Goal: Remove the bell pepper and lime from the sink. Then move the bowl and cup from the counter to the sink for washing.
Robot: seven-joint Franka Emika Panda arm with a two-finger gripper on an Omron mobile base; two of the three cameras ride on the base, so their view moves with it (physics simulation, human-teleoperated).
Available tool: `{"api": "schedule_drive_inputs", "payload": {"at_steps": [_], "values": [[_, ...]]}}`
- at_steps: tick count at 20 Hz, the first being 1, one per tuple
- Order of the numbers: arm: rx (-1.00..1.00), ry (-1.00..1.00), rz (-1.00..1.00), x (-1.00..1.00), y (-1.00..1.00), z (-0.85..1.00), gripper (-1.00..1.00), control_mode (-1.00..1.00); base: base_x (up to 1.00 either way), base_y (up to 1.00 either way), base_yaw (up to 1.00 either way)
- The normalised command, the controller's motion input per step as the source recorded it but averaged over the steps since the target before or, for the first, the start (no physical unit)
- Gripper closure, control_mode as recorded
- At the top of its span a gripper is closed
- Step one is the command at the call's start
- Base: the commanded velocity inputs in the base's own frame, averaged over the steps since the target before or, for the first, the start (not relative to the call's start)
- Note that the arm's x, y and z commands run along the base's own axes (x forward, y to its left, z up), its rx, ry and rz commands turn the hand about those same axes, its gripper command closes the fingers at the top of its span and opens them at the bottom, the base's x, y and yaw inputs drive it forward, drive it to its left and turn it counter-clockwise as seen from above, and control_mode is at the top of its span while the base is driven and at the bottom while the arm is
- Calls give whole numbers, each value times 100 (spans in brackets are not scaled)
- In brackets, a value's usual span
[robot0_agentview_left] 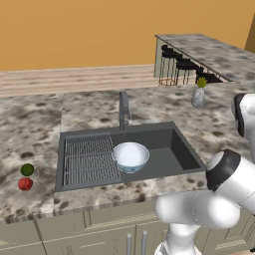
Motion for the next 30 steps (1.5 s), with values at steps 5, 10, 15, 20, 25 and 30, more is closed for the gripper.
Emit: {"api": "schedule_drive_inputs", "payload": {"at_steps": [5,10,15,20,25,30], "values": [[0,0,9,-10,-18,-7,-100,-100,0,0,0],[0,0,8,-4,-19,-3,-100,-100,0,0,0],[0,0,5,-6,-18,-1,-100,-100,0,0,0],[1,0,2,-6,-17,-4,-100,-100,0,0,0],[3,0,0,-4,-15,-5,-100,-100,0,0,0],[4,-3,0,-1,-15,-8,-100,-100,0,0,0]]}}
